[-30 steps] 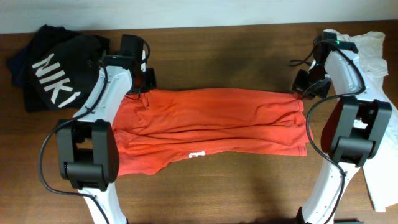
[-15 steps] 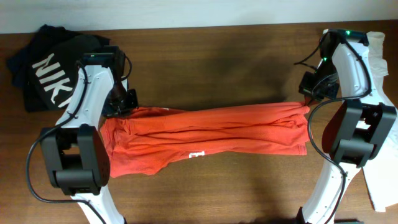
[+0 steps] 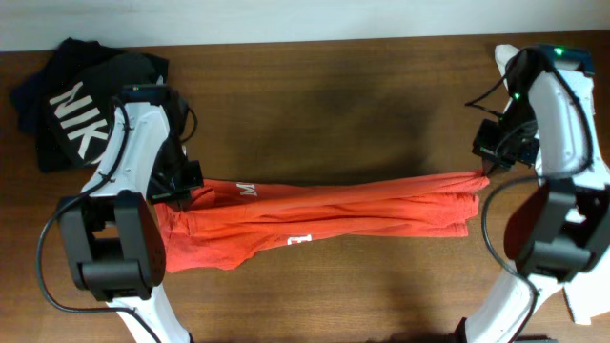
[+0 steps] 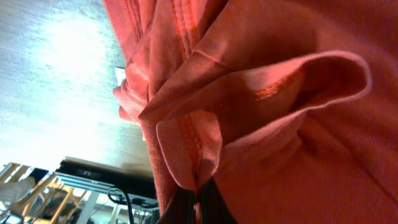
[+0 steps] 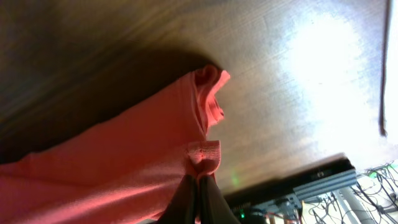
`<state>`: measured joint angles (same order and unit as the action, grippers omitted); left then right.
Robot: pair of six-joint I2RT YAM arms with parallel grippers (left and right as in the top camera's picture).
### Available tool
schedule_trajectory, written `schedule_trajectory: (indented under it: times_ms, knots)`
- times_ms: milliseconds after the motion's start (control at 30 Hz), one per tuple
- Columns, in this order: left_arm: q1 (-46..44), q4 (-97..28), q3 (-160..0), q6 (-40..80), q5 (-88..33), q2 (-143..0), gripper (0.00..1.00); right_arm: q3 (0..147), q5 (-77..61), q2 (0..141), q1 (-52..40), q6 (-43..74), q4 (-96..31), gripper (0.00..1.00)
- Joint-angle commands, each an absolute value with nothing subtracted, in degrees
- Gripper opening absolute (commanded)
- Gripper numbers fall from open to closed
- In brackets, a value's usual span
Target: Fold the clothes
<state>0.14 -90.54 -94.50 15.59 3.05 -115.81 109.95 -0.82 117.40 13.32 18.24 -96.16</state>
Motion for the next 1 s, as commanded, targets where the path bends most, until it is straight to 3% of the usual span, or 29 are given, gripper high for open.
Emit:
schedule_trajectory:
  times_ms: [0,167,200,233,267,433,567,633,667,700,733,767,800,967]
  knots:
    - [0.9,-86.1,-87.0,17.1,5.8,-114.4,0.01,103.4,2.3,115.1,13.9,18.7,-93.3,0.04]
    - [0.9,-73.3,-76.7,17.1,5.6,-114.4,0.01,93.9,-0.5,115.1,13.9,18.8,-83.0,0.04]
    - [0.9,-71.5,-75.9,17.1,5.6,-114.4,0.07,92.1,-0.8,115.1,13.9,18.8,-82.0,0.04]
    - [0.9,-72.3,-75.8,17.1,5.6,-114.4,0.46,91.1,-0.8,115.1,13.9,18.7,-82.2,0.31]
    - [0.9,-72.7,-75.8,17.1,5.7,-114.4,0.71,91.1,-0.8,115.1,13.9,18.7,-82.7,0.99]
    - [0.9,-78.6,-81.9,17.1,5.8,-113.7,0.73,93.4,-0.8,115.1,13.9,17.8,-85.8,0.99]
    - [0.8,-86.3,-94.1,18.2,5.8,-110.3,0.71,100.7,-0.8,115.1,13.9,16.3,-91.7,0.99]
    - [-0.4,-87.3,-98.1,18.3,3.0,-107.4,0.64,103.4,-1.5,115.1,13.5,15.7,-93.2,0.99]
    - [-1.2,-86.6,-98.1,18.3,0.9,-106.3,0.51,103.3,-2.3,115.1,13.1,14.2,-93.0,0.86]
    - [-2.6,-85.7,-97.7,17.1,-2.0,-105.5,0.35,102.8,-3.8,115.1,12.6,12.9,-92.3,0.59]
    - [-3.8,-85.3,-97.4,16.0,-4.0,-105.4,0.28,101.7,-5.3,115.1,11.8,12.4,-91.2,0.29]
    - [-5.6,-84.6,-96.7,15.5,-5.5,-105.4,0.14,100.8,-6.0,115.1,10.8,12.4,-90.5,0.11]
    - [-7.9,-82.9,-95.2,15.6,-5.8,-105.5,0.08,99.3,-6.0,115.2,9.3,12.4,-89.1,0.04]
    - [-15.0,-70.5,-82.8,17.6,-7.3,-105.5,0.08,92.7,-6.0,115.2,3.2,12.6,-82.9,0.04]
